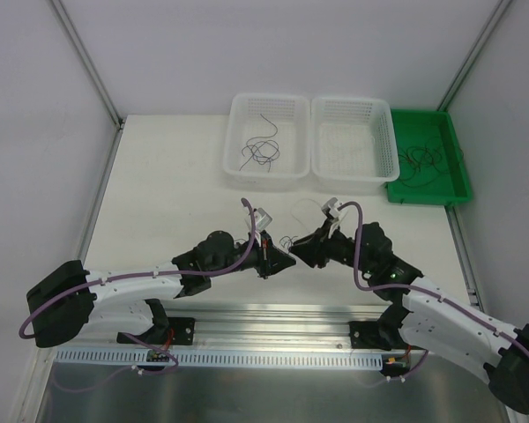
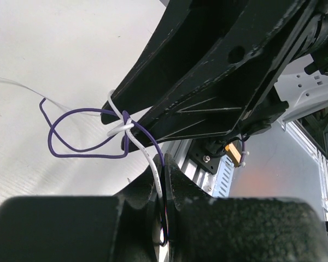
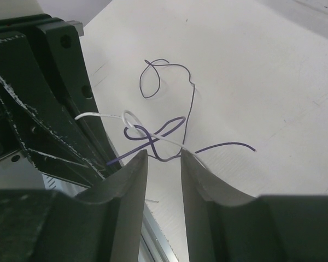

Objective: Untangle the cables
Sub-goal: Untie the cable.

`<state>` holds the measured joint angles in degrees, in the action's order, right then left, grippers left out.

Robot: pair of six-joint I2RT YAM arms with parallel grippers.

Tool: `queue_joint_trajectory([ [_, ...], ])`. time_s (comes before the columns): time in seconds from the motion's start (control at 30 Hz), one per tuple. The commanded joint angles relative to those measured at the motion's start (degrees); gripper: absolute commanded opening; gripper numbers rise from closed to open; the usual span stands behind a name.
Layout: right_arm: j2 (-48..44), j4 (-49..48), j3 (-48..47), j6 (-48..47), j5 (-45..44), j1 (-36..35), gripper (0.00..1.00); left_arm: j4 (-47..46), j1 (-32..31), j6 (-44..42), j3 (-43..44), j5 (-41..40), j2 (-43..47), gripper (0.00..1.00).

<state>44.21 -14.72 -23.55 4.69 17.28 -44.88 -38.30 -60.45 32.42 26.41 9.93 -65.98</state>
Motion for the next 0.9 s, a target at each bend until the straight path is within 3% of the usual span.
queue_joint_trajectory([
  [0.0,1.06,-4.09,-2.03,-1.17,1.35,-0.29,0.33,-3.44,-0.55,0.27,0.57,1.23,0.76,0.0],
  [0.07,1.67,-4.09,-2.46,-1.26,1.79,-0.29,0.29,-3.44,-0.55,0.1,0.39,1.05,0.93,0.0],
  [0.3,-1.83,2.4,-4.4,-3.63,0.57,-0.21,0.01,-2.39,-0.55,-0.69,-1.8,-0.97,2.08,0.0],
  [0.47,-3.25,12.23,-9.13,-6.44,2.4,-0.29,0.01,5.22,-0.55,-2.98,-2.07,-6.83,5.76,0.0],
  [0.7,1.75,44.98,-26.97,-12.86,5.13,-0.29,0.01,26.14,-0.55,-9.47,1.53,-20.99,10.95,0.0],
  [0.87,5.53,52.77,-36.03,-11.64,7.06,-0.29,0.01,30.92,-0.55,-10.89,2.15,-25.93,11.4,0.0],
])
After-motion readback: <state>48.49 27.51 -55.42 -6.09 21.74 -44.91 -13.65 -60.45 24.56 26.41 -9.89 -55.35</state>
